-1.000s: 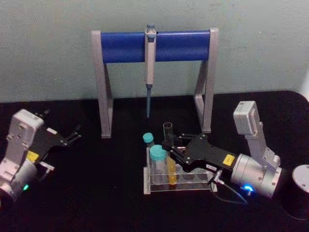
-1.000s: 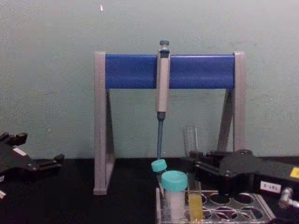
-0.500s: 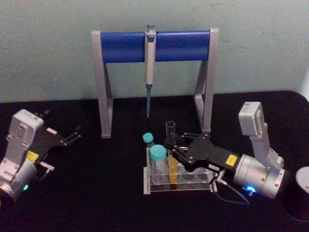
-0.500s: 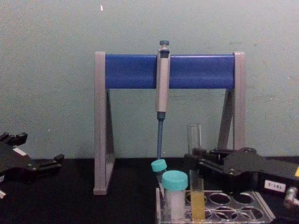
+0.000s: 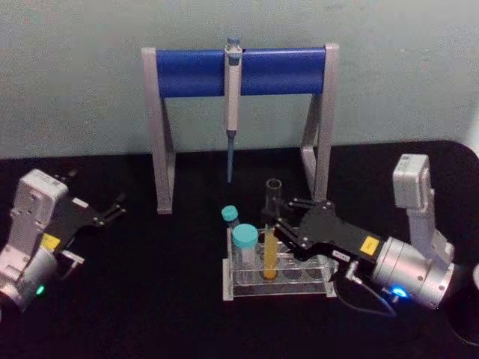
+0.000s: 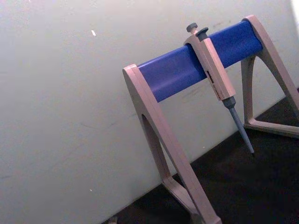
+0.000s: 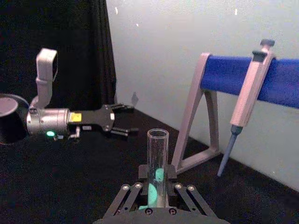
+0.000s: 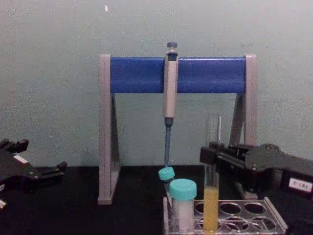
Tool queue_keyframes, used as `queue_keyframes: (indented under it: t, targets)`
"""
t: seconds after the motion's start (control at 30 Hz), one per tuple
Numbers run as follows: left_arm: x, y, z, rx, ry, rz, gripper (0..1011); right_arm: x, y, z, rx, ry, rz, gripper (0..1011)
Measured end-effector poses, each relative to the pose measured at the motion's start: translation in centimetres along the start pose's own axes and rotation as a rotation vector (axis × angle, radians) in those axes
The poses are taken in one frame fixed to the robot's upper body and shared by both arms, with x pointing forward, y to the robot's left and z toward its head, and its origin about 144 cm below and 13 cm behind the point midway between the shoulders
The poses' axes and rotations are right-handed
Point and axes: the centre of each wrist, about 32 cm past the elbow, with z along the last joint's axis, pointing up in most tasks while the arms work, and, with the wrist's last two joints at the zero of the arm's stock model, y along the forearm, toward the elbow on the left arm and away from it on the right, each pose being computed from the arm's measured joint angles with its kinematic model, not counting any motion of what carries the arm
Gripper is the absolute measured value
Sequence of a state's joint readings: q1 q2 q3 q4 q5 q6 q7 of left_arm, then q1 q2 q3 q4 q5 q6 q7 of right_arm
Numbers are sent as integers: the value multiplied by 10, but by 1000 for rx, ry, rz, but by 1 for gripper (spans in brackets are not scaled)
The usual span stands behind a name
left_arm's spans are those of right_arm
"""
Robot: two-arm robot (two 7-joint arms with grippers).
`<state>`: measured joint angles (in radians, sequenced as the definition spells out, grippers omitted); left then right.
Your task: Pick up the test tube from the test tube rack, shake it, then place it back into the test tube rack.
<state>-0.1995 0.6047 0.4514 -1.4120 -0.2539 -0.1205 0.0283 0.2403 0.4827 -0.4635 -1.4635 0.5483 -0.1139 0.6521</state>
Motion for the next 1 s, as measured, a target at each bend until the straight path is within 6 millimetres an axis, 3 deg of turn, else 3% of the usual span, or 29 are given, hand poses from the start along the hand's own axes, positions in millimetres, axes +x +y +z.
queue_keyframes:
  t: [0.63, 1.0]
  targets:
    - [0, 0, 0, 0, 0, 0, 1002, -1, -3, 30, 77, -50, -27, 221]
    - [0, 0, 0, 0, 0, 0, 1001, 8, 7, 38, 116, -55, -107, 221]
